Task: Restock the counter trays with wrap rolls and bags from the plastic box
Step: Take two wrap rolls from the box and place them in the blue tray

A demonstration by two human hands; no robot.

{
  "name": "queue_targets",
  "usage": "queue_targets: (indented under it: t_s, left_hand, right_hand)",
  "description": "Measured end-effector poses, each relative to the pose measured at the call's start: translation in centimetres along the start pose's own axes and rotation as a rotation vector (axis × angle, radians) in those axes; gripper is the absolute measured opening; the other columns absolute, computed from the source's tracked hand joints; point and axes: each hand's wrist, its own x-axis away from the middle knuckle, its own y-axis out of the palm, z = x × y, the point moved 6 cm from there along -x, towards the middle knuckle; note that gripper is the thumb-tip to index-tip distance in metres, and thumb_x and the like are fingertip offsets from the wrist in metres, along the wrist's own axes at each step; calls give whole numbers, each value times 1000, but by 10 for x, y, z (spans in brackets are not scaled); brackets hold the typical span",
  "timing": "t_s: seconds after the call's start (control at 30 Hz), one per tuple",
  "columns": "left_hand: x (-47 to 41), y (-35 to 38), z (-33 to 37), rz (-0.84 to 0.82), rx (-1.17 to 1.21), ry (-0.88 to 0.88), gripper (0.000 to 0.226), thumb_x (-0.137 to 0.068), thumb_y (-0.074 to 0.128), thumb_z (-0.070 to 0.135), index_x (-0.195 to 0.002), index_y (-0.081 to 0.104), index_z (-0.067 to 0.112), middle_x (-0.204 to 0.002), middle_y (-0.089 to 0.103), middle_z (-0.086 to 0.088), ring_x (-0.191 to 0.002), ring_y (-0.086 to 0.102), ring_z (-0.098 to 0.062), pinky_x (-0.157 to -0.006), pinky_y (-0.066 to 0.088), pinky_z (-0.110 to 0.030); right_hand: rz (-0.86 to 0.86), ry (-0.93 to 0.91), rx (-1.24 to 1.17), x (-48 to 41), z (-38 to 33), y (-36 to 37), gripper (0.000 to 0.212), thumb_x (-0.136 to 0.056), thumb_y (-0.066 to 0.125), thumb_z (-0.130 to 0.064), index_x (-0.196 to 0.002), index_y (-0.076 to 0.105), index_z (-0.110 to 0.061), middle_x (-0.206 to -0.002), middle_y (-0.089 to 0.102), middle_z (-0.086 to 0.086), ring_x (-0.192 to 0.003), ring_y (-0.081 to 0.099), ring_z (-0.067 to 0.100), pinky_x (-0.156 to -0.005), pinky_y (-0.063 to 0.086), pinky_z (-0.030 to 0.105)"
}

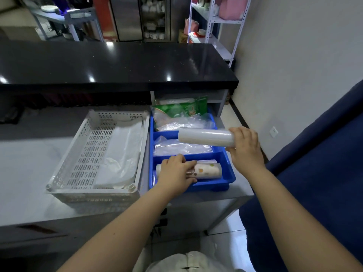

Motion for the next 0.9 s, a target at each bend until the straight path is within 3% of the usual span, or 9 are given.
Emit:
queue_targets:
  t_s: [0.23,0.47,0.67,0.9]
  left_hand:
    - [11,-2,-9,44,34,-72,56,-81,57,56,-133,46,38,-111,50,4,-104,46,-19,-91,35,-38]
    - [26,-60,-64,280,-24,-227,53,-75,69,50,-123,58,29,-109,57,3,-100,51,-19,-83,42,-36]
    - [19,-45,-51,131,-31,-152,58,-78,64,52,-131,48,34,-129,51,3,-119,44,-21,-96,38,-39]
    - [21,-12,-36,61,-37,-124,55,-83,55,54,-134,42,35,-129,50,8,-121,41,-16,-103,28,-39]
  right_hand:
    - [-83,7,12,5,-4,20,53,-80,67,-17,-126,40,-20,-127,44,7,-114,37,26,-92,41,41]
    - [-221,-18,-20,10,-11,43,55,-81,66,-18,-129,38,-22,-129,42,6,-116,34,25,-96,38,40]
    - [-373,-135,-72,27,-38,74,52,-86,57,-18,-133,38,-24,-139,38,3,-122,32,26,-102,30,38]
    - [-531,-120,-117,40,-35,95,60,-85,61,-35,-137,32,-30,-140,38,-2,-125,32,22,-106,26,40]
